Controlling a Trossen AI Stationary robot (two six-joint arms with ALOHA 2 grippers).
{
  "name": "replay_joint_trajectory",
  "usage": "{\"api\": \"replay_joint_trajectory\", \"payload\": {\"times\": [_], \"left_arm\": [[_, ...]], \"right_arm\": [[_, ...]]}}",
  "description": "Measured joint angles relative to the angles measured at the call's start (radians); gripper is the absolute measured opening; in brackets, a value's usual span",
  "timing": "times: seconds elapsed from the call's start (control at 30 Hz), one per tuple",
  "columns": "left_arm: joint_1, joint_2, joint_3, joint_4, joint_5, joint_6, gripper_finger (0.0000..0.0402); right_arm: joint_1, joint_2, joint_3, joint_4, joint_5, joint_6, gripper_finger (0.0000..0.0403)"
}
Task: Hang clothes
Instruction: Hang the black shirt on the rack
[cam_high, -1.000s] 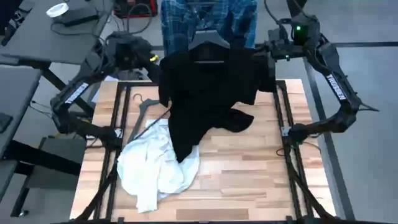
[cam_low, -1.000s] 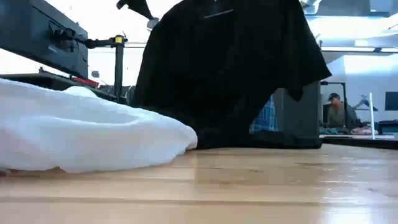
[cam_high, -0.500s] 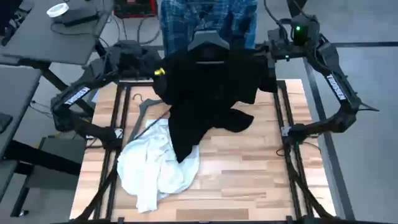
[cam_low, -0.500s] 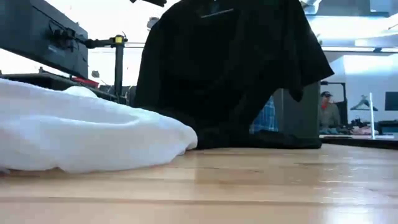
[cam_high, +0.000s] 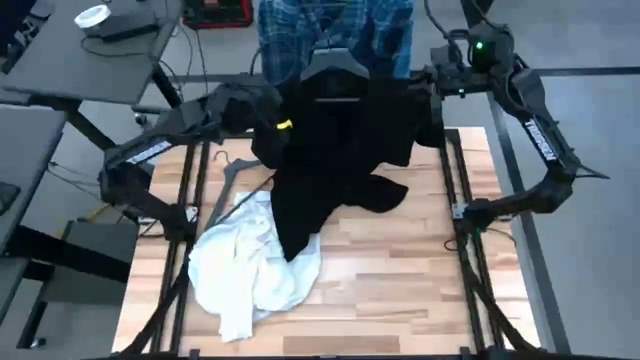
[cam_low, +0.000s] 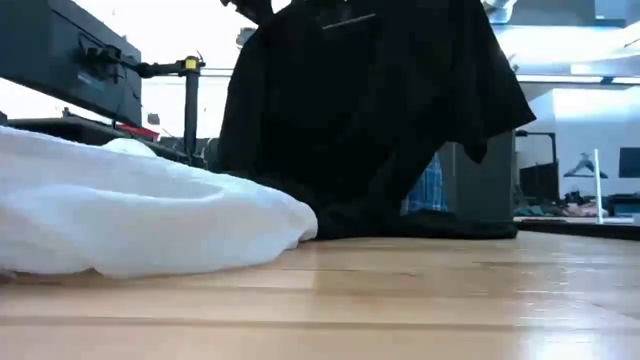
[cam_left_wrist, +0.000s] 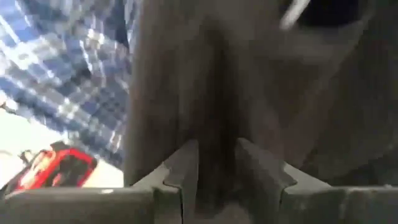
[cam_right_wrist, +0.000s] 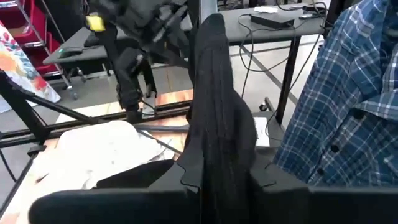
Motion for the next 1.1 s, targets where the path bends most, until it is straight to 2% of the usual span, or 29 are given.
{"api": "replay_joint_trajectory", "payload": {"times": [0.2,0.3,0.43,0.6,0.8,0.9,1.1], "left_arm": [[-0.012,-0.008,0.000,0.005,-0.011,-0.023,0.0090],[0.000,-0.009,0.012,0.013,-0.009,-0.086,0.0106],[0.011,-0.012,0.059,-0.038,-0.012,-0.129,0.0145],[0.010,-0.008,0.068,-0.140,-0.060,-0.052,0.0192],[0.011,-0.005,0.048,-0.275,-0.100,-0.078,0.0200],[0.010,-0.003,0.047,-0.317,-0.129,-0.139,0.0200],[0.036,0.005,0.047,-0.324,-0.140,-0.374,0.0201]], "right_arm": [[0.000,0.000,0.000,0.000,0.000,0.000,0.0030],[0.000,0.000,0.000,0.001,0.000,0.000,0.0030],[0.000,0.000,0.000,0.001,0.000,-0.001,0.0030],[0.000,0.000,0.000,0.002,0.000,-0.001,0.0030],[0.000,0.000,0.000,0.002,0.000,-0.014,0.0030],[0.000,0.000,0.000,0.002,0.000,-0.016,0.0030],[0.000,0.000,0.000,0.007,0.000,-0.016,0.0030]]}}
